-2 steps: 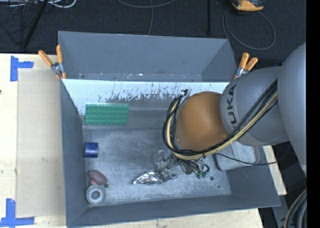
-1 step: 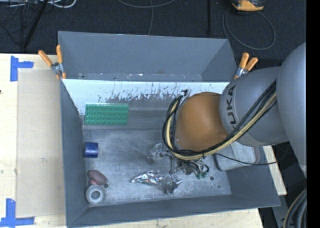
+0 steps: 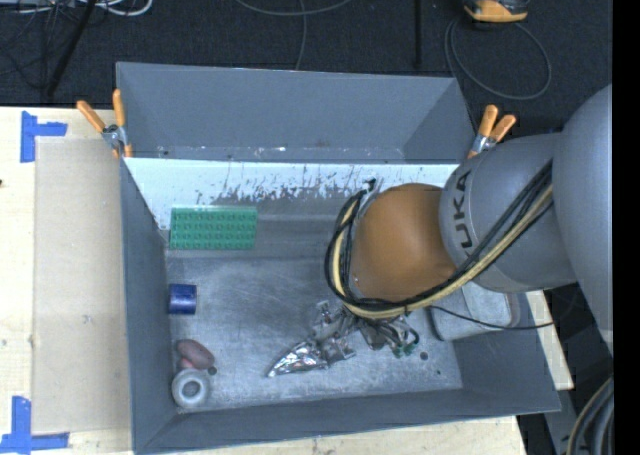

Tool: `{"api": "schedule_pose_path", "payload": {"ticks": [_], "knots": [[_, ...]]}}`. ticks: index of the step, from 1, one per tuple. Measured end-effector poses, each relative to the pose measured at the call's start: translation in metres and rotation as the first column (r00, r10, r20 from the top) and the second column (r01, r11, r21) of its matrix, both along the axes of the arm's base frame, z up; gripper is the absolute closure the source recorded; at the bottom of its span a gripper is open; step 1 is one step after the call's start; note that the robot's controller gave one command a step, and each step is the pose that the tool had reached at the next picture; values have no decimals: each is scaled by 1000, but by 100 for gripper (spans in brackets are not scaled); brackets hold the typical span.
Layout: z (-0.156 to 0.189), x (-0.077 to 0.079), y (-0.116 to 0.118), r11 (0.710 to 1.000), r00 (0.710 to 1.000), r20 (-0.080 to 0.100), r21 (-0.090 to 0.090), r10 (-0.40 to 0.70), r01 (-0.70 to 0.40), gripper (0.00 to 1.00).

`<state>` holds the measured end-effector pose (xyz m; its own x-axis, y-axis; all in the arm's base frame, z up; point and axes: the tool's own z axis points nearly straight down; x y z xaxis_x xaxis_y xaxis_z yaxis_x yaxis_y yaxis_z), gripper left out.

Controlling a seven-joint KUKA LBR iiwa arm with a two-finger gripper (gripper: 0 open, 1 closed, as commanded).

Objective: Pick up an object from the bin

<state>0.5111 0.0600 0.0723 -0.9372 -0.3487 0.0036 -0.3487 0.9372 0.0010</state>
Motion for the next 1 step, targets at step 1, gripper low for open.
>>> {"api": "schedule_pose_path", "payload": {"ticks": [1], "knots": [[122,0,31,925,925,8,0,380,-380,100]]}}
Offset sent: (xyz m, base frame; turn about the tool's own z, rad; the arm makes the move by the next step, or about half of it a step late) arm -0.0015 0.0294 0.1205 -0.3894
